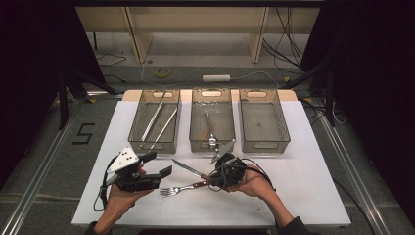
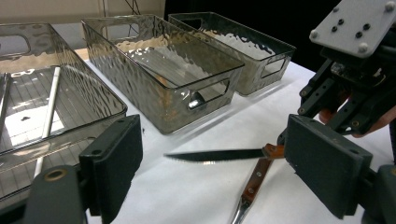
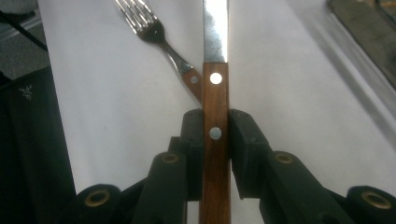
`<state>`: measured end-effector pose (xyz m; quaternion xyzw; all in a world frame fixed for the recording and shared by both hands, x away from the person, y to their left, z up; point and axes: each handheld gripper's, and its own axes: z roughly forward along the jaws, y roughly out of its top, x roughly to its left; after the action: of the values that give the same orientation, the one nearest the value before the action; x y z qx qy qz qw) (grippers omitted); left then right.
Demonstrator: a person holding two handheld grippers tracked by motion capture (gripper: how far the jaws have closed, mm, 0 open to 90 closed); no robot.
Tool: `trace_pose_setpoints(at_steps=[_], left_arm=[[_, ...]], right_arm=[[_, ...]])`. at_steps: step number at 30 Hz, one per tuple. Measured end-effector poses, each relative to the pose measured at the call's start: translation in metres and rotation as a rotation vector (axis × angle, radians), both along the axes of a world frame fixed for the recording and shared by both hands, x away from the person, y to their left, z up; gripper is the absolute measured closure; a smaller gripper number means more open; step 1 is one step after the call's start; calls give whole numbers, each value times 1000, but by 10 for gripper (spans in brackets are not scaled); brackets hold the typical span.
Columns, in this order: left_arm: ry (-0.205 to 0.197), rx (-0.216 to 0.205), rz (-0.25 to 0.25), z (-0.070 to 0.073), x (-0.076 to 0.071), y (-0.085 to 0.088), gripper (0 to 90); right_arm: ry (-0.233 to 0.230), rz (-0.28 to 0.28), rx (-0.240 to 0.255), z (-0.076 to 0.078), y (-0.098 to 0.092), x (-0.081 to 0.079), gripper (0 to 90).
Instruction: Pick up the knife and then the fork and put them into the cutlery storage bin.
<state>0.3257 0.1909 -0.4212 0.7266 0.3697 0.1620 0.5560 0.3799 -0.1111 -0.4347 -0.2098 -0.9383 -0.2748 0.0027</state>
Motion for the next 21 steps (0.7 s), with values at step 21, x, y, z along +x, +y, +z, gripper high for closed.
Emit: trace_pose_setpoints(at_steps=[21], left_arm=[[7,-2,-4,0,1,0,192]], right_arm=[[9,-184,241,29,-55,26,770]])
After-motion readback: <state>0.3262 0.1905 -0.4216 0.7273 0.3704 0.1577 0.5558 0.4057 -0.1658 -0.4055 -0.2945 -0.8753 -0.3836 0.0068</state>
